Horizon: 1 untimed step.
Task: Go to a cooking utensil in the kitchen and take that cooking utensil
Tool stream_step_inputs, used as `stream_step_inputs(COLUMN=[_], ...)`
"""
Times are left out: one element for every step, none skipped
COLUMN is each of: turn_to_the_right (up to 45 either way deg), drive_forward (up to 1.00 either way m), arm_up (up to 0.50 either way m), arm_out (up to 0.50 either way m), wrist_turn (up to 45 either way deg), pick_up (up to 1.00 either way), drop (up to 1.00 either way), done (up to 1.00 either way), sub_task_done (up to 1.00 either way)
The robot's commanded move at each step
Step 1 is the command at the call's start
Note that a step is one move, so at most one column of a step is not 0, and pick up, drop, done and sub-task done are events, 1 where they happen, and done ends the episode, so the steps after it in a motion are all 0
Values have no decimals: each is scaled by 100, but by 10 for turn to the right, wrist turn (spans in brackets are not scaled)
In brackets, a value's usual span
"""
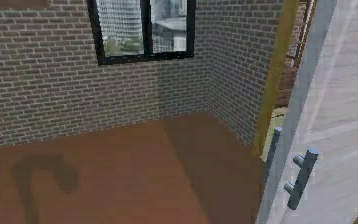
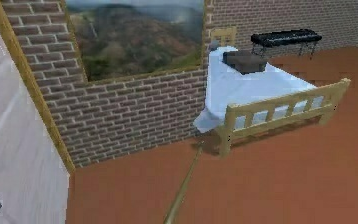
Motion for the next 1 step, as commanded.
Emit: stream_step_inputs(turn_to_the_right=[30], drive_forward=[0], arm_up=[0], arm_out=[0], wrist_turn=[0], pick_up=[0], drop=[0], done=[0], sub_task_done=[0])
